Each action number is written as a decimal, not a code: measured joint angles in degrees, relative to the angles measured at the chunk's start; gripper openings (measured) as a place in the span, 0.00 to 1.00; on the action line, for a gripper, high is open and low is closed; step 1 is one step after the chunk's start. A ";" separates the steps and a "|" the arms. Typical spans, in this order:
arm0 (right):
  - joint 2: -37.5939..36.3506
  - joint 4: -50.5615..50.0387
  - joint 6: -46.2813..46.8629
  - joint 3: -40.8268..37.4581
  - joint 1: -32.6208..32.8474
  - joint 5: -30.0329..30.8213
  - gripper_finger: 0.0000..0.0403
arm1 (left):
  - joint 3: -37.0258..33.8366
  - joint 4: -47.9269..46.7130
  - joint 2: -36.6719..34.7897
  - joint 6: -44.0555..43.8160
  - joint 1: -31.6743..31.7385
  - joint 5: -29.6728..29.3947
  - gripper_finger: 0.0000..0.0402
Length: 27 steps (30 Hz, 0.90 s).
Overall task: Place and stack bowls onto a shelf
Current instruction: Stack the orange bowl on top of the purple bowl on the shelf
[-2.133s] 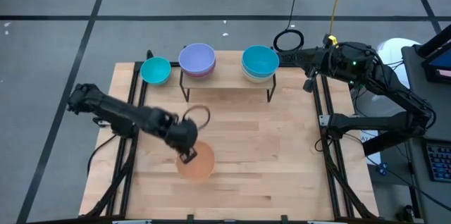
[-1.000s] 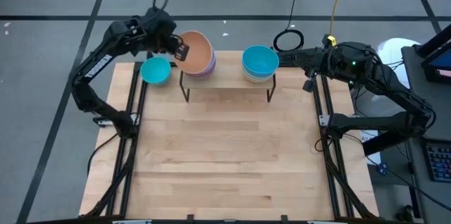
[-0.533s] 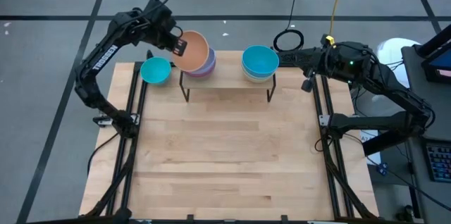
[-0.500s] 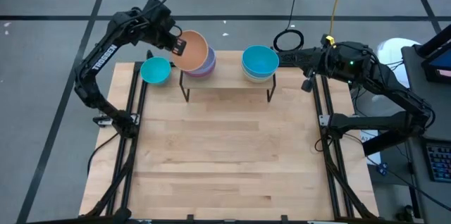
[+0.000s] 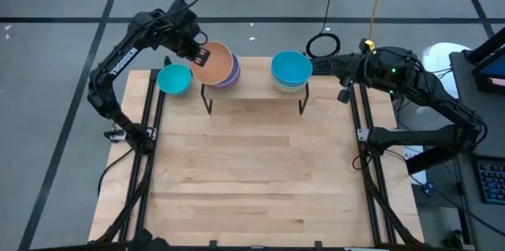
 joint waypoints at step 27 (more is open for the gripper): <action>0.00 -0.02 -0.31 0.00 0.00 0.02 0.25 | -0.09 1.18 0.05 -0.54 -1.80 5.25 0.15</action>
